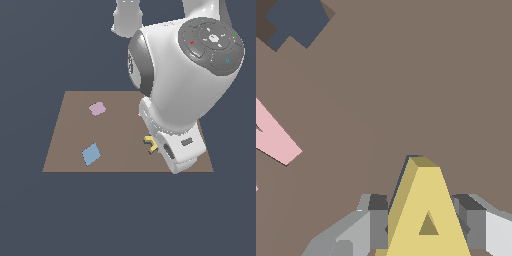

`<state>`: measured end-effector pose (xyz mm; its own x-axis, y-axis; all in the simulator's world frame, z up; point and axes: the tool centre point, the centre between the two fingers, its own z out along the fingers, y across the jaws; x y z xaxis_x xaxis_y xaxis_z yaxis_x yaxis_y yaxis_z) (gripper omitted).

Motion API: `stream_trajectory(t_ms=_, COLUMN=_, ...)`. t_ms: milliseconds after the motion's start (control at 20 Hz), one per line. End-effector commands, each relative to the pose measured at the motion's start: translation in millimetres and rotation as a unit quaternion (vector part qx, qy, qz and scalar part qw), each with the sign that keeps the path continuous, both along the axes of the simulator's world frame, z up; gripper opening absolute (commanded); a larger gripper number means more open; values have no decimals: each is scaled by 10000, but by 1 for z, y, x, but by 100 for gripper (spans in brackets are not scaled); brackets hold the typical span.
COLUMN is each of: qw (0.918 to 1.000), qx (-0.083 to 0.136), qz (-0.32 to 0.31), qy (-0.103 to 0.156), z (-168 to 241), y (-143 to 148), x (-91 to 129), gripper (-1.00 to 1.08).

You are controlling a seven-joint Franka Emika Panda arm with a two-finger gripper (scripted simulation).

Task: Insert a designated object into the corresponding slot on a board.

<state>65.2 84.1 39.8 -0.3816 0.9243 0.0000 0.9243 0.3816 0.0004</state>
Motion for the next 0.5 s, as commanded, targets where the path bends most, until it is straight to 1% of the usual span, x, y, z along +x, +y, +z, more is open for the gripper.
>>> stream_trajectory(t_ms=0, qw=10000, qx=1, qz=64, qy=-1, z=0, y=-1, x=1, gripper=-100)
stream_trajectory(t_ms=250, qw=10000, qx=0, qz=62, qy=0, z=0, y=-1, x=1, gripper=-100)
stream_trajectory(t_ms=450, qw=10000, qx=0, qz=75, qy=-4, z=-9, y=-1, x=2, gripper=-100)
